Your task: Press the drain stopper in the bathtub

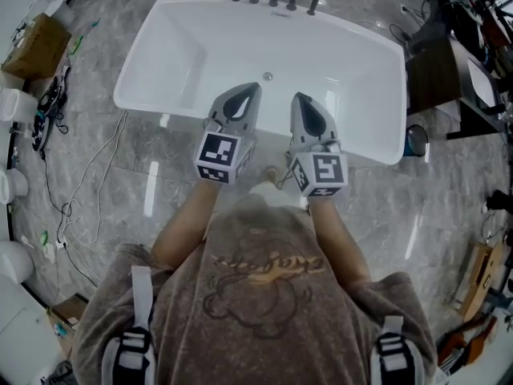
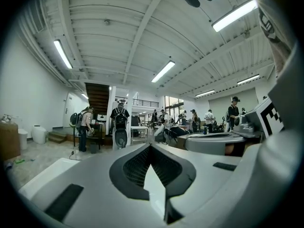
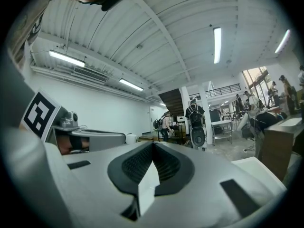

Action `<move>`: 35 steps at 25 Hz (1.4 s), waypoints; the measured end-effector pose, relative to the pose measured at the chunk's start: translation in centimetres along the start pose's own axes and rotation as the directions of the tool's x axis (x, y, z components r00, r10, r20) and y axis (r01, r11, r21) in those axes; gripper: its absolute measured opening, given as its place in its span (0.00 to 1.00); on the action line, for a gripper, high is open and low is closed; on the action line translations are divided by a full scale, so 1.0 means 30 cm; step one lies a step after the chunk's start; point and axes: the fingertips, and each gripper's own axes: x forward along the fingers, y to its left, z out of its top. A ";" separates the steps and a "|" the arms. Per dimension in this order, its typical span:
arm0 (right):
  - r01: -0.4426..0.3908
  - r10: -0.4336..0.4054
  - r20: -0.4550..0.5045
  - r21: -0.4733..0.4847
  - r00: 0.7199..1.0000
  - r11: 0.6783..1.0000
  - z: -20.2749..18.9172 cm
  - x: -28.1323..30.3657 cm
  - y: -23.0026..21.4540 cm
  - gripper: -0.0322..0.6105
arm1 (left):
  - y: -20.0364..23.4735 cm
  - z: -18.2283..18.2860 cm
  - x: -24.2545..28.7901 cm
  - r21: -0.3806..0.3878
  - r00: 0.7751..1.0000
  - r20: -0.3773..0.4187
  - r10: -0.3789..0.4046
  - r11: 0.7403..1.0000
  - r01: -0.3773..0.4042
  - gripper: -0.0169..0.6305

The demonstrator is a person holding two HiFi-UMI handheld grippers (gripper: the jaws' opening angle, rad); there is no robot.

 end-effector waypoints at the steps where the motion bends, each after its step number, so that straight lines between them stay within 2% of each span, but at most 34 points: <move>1: -0.005 0.005 -0.001 -0.004 1.000 1.000 0.006 0.023 -0.022 0.05 | 0.009 0.005 0.029 -0.002 1.000 0.002 0.007 1.000 -0.007 0.02; 8: -0.057 0.057 -0.022 -0.008 0.998 0.998 0.002 0.163 -0.169 0.05 | 0.041 0.021 0.221 -0.017 0.999 0.007 0.050 0.999 -0.049 0.02; 16: -0.103 0.103 -0.033 0.007 0.994 0.995 -0.025 0.270 -0.274 0.05 | 0.072 0.004 0.352 -0.022 0.996 -0.001 0.086 0.996 -0.086 0.02; 23: -0.098 0.098 -0.025 0.024 0.995 0.995 -0.033 0.334 -0.316 0.05 | 0.105 0.015 0.407 0.003 0.998 0.000 0.056 0.998 -0.056 0.02; 35: -0.036 0.036 -0.012 0.041 0.999 0.999 -0.044 0.476 -0.417 0.05 | 0.205 -0.029 0.587 0.019 1.000 -0.012 -0.014 1.000 0.014 0.02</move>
